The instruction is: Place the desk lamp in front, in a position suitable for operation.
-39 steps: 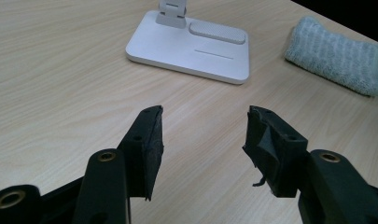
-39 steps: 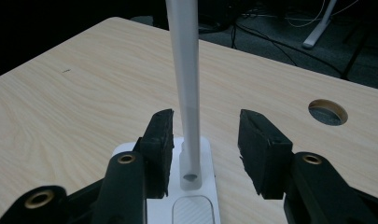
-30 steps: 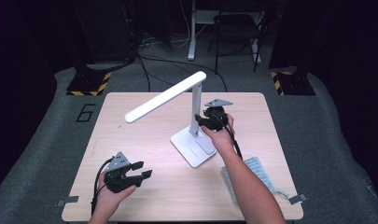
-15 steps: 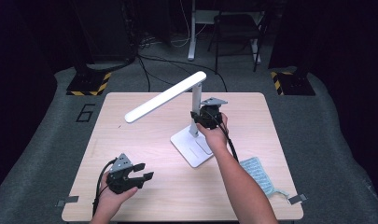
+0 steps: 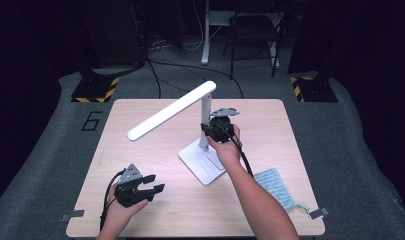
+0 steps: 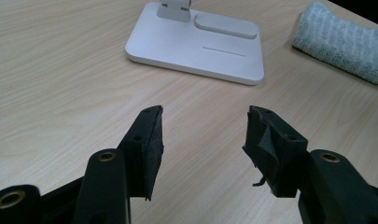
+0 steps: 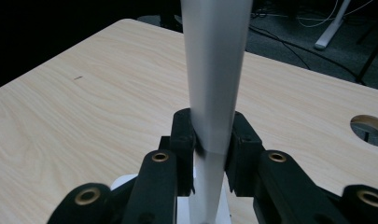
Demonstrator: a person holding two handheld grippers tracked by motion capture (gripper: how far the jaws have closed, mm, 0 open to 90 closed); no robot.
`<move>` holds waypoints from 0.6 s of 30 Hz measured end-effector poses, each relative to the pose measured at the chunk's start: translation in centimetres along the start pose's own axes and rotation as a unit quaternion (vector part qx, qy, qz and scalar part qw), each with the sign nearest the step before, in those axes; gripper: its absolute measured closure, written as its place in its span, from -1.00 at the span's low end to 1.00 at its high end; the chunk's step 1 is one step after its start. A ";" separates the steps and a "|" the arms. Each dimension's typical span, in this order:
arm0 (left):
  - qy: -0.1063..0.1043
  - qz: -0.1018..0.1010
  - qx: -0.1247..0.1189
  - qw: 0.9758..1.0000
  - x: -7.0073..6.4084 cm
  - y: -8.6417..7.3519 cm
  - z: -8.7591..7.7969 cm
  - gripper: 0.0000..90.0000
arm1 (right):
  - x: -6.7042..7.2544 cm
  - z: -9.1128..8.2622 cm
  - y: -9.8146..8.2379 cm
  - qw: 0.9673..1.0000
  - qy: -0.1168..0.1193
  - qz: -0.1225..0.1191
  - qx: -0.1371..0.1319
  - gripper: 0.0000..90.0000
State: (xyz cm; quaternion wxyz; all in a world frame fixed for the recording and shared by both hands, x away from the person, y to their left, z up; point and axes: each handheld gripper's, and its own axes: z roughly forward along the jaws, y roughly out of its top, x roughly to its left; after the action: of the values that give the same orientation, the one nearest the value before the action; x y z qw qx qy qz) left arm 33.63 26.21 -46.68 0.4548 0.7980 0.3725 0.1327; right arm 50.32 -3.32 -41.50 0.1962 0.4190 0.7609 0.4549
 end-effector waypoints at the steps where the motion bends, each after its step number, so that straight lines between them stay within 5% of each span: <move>1: -0.003 0.003 0.007 1.000 -0.1 0.0 0.0 0.03 | 0.5 -0.3 -0.4 1.000 0.006 0.001 -0.007 0.66; 5: -0.001 0.021 0.017 1.000 -0.2 -0.1 0.2 0.03 | 1.3 -0.9 -1.1 1.000 0.018 0.006 -0.013 0.66; 14: 0.004 0.018 0.006 1.000 -0.5 -0.3 0.7 0.04 | 2.5 -1.7 -1.8 0.999 0.012 0.026 -0.014 0.64; 18: 0.002 0.021 0.007 1.000 -0.6 -0.3 0.8 0.04 | 3.3 -2.2 -2.1 1.000 0.002 0.017 -0.014 0.66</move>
State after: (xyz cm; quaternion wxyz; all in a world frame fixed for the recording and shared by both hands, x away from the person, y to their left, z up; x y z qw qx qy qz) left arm 33.54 25.38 -47.26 0.4454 0.8087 0.3574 0.1409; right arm 46.00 -2.28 -41.88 0.1930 0.4279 0.7478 0.4695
